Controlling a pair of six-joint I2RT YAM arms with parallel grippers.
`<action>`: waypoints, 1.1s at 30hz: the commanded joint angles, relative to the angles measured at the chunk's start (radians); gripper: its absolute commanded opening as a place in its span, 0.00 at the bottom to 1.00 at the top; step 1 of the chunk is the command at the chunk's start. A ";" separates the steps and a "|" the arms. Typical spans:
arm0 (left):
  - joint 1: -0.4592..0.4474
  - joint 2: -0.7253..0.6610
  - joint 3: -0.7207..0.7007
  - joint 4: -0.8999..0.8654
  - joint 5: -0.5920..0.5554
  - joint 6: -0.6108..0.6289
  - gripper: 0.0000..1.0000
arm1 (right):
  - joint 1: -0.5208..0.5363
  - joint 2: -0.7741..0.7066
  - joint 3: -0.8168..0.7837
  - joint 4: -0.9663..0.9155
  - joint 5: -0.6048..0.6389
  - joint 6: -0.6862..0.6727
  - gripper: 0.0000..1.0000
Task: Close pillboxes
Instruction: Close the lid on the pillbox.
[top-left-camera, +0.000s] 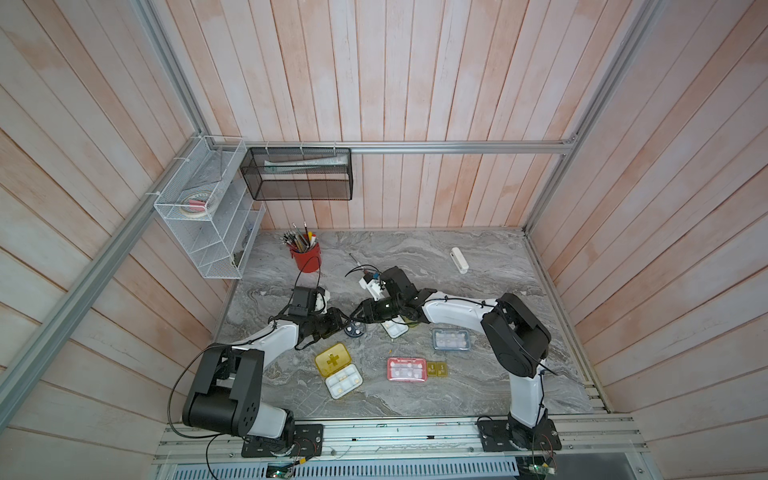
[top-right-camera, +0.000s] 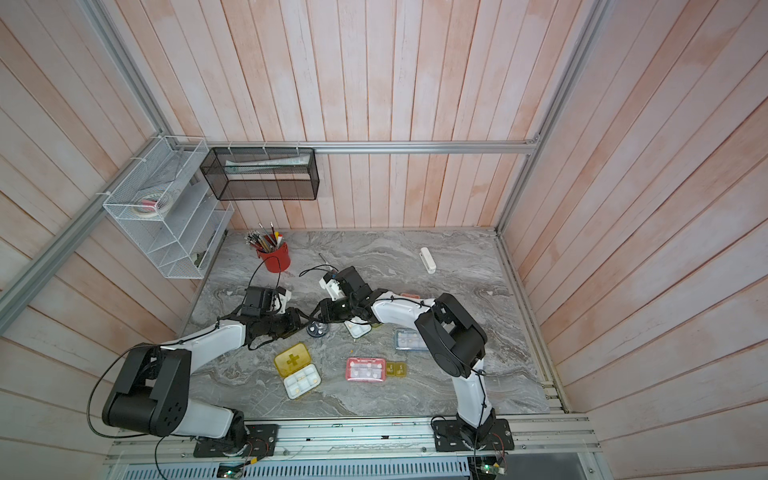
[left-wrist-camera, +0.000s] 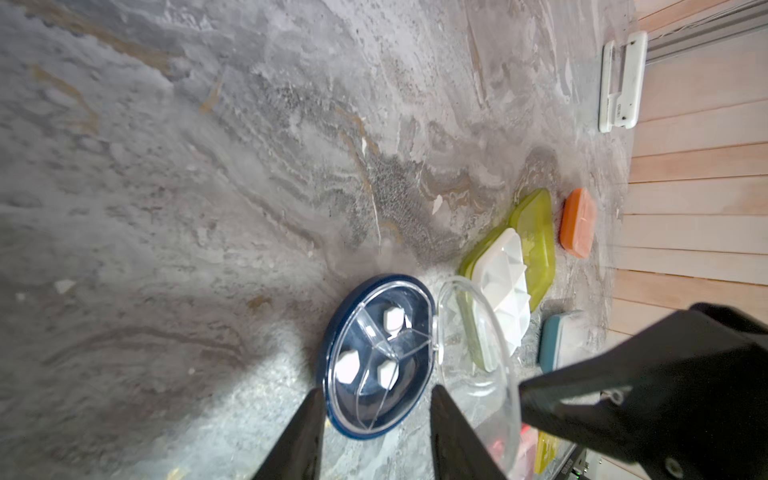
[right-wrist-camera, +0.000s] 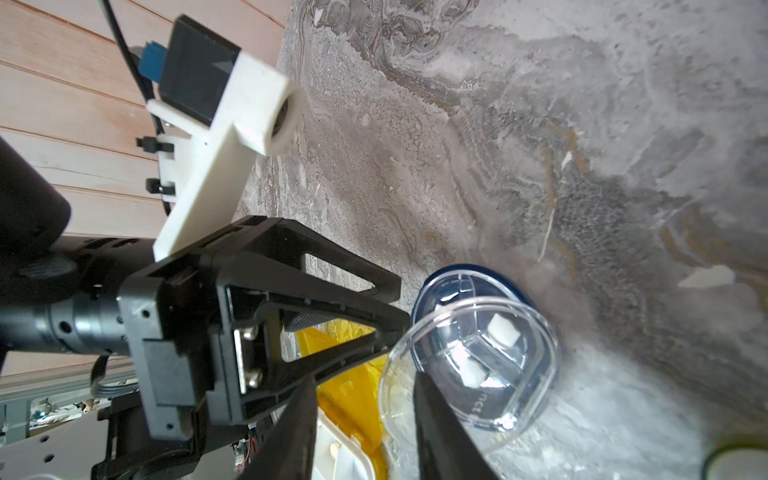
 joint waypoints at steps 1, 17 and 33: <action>0.006 0.019 -0.015 0.026 0.008 0.014 0.43 | 0.001 0.020 0.010 0.025 -0.023 0.013 0.34; 0.006 0.090 -0.013 0.091 0.042 -0.001 0.38 | 0.002 0.056 0.006 0.057 -0.036 0.039 0.29; 0.006 -0.015 0.038 -0.043 -0.033 0.035 0.38 | -0.006 0.072 0.008 0.063 -0.039 0.038 0.26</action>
